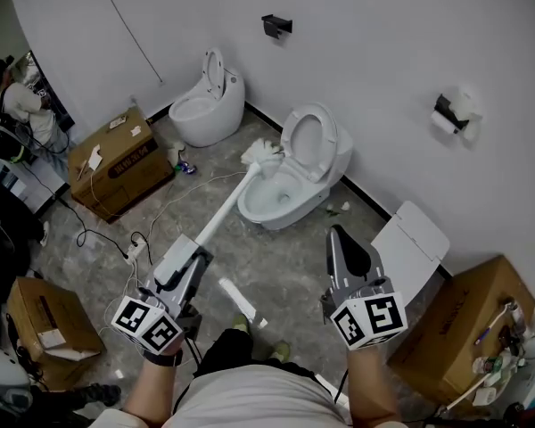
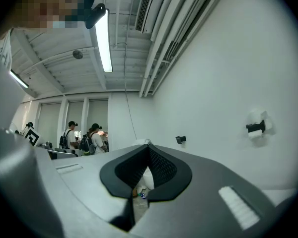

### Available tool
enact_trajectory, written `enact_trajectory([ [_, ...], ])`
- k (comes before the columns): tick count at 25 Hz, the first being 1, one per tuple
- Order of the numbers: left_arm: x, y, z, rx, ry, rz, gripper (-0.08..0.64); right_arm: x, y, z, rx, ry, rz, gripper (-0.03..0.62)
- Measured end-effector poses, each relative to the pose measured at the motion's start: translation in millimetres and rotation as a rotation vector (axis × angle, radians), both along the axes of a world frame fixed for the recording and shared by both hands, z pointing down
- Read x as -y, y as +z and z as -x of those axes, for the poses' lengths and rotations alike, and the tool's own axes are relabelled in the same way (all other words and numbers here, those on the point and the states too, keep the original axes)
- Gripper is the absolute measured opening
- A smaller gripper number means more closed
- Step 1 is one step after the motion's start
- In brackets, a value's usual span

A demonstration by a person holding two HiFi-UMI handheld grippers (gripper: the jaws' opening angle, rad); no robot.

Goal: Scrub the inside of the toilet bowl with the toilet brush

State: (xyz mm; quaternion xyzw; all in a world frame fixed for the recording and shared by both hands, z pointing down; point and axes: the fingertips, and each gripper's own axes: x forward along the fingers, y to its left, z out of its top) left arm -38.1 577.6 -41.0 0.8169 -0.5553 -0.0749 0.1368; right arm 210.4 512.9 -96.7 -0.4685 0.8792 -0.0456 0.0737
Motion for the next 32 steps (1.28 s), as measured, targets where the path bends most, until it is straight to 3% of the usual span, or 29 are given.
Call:
enact_trajectory([
  [8,66,35,24,-0.011,0.026,0.045,0.144,58,21,25,-0.028,0.030,0.031,0.012],
  [21,253,94,116,0.052,0.177,0.091,0.144,229,54,122,-0.085,0.179,0.081,0.012],
  [32,351,158,117,0.077,0.255,0.172,0.144,324,85,139,-0.111,0.261,0.107,0.011],
])
